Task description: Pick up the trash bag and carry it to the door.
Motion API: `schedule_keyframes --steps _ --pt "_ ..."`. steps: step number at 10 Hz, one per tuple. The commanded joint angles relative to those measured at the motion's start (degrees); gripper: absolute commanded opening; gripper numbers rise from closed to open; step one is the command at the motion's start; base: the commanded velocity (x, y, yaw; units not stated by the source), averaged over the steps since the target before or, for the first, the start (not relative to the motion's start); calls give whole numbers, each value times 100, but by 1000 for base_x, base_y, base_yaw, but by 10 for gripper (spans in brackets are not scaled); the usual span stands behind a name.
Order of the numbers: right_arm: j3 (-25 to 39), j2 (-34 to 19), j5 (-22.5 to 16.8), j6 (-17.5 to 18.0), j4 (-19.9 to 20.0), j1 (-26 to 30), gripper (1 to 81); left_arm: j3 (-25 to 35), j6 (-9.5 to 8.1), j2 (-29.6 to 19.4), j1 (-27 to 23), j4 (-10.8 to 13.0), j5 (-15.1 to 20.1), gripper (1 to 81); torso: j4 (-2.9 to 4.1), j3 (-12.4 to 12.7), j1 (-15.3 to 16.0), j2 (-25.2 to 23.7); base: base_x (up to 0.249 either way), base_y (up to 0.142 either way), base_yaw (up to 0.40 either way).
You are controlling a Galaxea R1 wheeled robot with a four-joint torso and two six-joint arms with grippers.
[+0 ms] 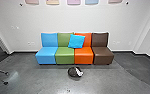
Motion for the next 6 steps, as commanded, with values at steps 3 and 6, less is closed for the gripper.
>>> schedule_keyframes --steps 3,6 --pt "48 -38 -318 10 -27 18 811 -4 8 -4 -123 6 360 811 0 0 0 0 135 0 0" --pt "48 -29 -318 10 -27 36 811 -4 8 -21 -123 5 360 811 0 0 0 0 136 20 0"
